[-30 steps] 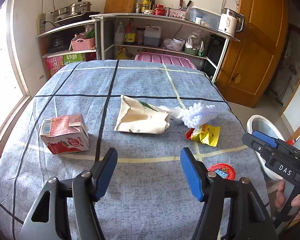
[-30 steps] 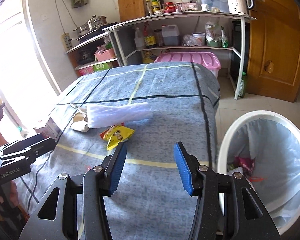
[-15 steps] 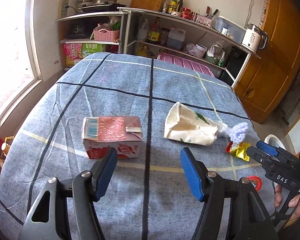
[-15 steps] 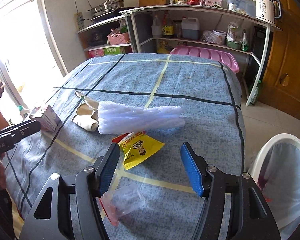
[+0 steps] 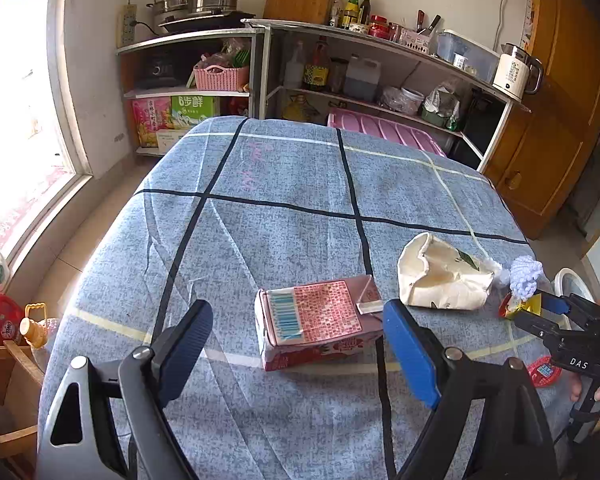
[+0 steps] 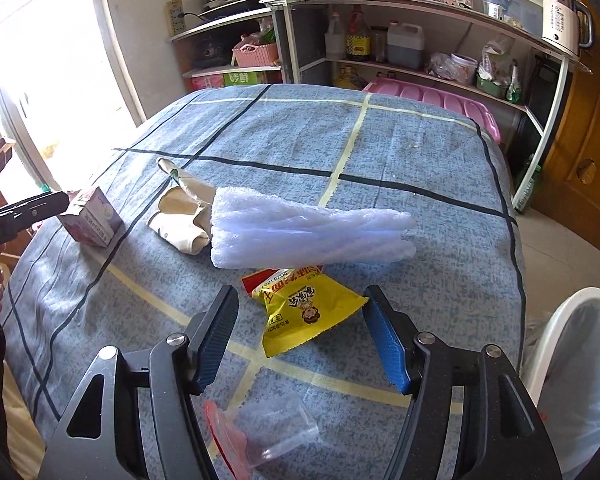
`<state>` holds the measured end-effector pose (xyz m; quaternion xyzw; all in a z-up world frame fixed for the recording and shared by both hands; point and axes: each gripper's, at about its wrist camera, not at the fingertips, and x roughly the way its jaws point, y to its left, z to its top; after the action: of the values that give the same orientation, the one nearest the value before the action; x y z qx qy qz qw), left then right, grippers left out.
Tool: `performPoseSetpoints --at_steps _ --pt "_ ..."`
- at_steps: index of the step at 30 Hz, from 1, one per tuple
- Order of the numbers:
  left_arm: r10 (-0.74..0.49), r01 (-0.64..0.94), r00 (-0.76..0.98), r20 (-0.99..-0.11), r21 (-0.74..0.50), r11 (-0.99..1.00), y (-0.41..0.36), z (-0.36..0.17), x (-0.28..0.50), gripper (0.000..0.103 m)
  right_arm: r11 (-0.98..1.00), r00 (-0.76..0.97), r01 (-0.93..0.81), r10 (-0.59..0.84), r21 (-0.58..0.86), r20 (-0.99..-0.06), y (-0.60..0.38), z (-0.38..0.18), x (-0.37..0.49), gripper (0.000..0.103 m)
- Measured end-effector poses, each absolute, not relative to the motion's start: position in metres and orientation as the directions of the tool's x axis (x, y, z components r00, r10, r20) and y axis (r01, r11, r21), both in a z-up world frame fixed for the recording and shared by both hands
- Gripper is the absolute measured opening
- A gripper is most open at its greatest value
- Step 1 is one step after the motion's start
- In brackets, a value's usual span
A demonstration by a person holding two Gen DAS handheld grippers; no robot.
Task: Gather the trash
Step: 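Grasp the pink strawberry milk carton with the left gripper while the right gripper grasps the yellow snack bag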
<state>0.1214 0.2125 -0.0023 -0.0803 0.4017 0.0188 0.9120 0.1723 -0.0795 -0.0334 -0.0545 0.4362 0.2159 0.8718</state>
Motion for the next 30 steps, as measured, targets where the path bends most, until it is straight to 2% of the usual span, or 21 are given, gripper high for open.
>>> performPoseSetpoints --at_steps 3,9,16,19,25,30 --pt "-0.038 -0.084 0.674 -0.738 -0.128 0.988 0.215 -0.005 0.126 0.088 0.899 0.521 -0.429 0.325 0.087 -0.789 -0.077 -0.035 0.174 0.065" --pt "-0.166 0.004 0.645 -0.746 -0.214 0.977 0.203 -0.016 0.128 0.088 0.897 0.507 -0.434 0.318 0.081 -0.801 -0.07 -0.038 0.175 0.065" --pt "-0.249 0.103 0.595 -0.764 -0.234 0.967 0.173 -0.024 0.119 0.088 0.902 0.505 -0.422 0.316 0.089 -0.804 -0.069 -0.039 0.175 0.065" --pt "-0.272 0.18 0.583 -0.766 -0.205 0.962 0.158 -0.023 0.112 0.088 0.902 0.501 -0.422 0.314 0.089 -0.806 -0.07 -0.042 0.174 0.065" --pt "-0.149 0.132 0.673 -0.724 -0.081 0.988 0.176 -0.004 0.117 0.088 0.902 0.497 -0.424 0.312 0.088 -0.81 -0.068 -0.044 0.174 0.065" --pt "-0.173 0.209 0.627 -0.759 -0.051 0.977 0.175 -0.015 0.135 0.088 0.9 0.496 -0.427 0.317 0.091 -0.809 -0.065 -0.045 0.174 0.065"
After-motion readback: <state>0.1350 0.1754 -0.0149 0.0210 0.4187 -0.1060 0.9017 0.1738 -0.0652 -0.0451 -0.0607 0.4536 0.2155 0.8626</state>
